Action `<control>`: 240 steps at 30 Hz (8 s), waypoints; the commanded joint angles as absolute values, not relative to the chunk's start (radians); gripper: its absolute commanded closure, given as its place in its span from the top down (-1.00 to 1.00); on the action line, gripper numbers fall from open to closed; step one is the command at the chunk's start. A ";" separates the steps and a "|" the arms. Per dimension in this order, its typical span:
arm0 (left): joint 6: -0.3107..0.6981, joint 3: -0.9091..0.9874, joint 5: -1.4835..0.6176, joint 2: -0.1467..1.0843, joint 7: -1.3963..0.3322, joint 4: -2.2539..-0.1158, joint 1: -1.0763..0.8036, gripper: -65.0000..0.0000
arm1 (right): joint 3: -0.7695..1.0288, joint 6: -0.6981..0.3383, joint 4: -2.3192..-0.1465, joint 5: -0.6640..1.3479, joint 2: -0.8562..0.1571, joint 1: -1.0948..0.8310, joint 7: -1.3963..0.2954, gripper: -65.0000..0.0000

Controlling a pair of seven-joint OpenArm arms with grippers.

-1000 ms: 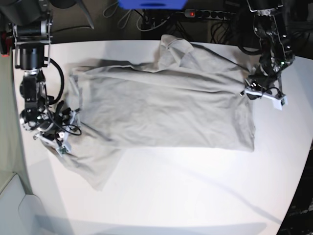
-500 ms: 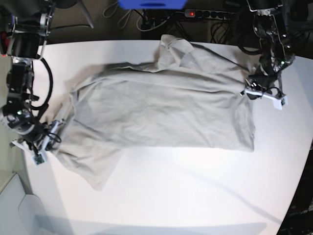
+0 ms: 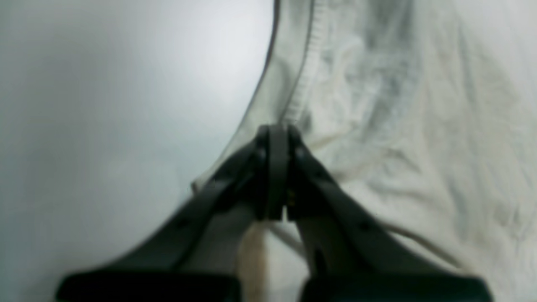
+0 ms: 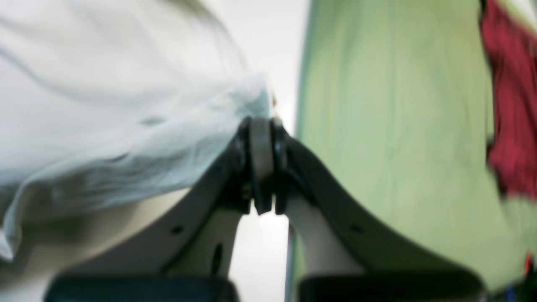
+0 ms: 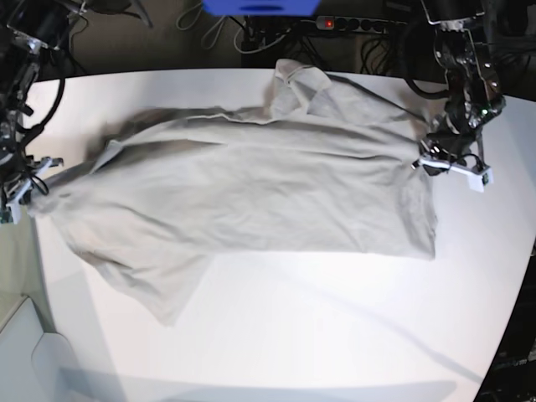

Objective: Layout the t-shirt on the table in an organized manner, then fold the t-shirt properly
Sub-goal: 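Pull both grippers apart to stretch the t-shirt flat, then lift the stretched edge with both grippers and lay it back down, then release and move the right gripper to smooth the t-shirt's hem corner, then pull the grasped hem corner away from the left gripper with the right gripper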

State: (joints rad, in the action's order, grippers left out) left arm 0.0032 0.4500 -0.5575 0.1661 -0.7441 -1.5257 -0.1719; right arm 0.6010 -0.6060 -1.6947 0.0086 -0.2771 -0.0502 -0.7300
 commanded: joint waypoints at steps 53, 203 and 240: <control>0.004 0.199 -0.710 0.130 -0.814 -1.550 -0.042 -0.98 | -0.042 -0.651 -1.699 0.007 -0.044 -0.071 -0.886 0.33; 0.004 0.510 -0.719 0.116 -0.825 -1.508 -0.194 -0.98 | 0.357 -0.470 -0.960 0.028 -0.278 0.662 -0.483 -1.00; 0.002 0.538 -0.928 0.200 -0.814 -1.604 -0.097 -0.98 | -0.091 -0.698 -1.546 0.077 -0.213 0.134 -0.839 -0.04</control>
State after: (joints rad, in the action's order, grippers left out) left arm 0.0097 0.5365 -0.8944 0.1894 -0.8242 -1.5864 -0.1123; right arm -0.0959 -0.7029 -1.5288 0.0723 -0.2047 0.1143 -0.8513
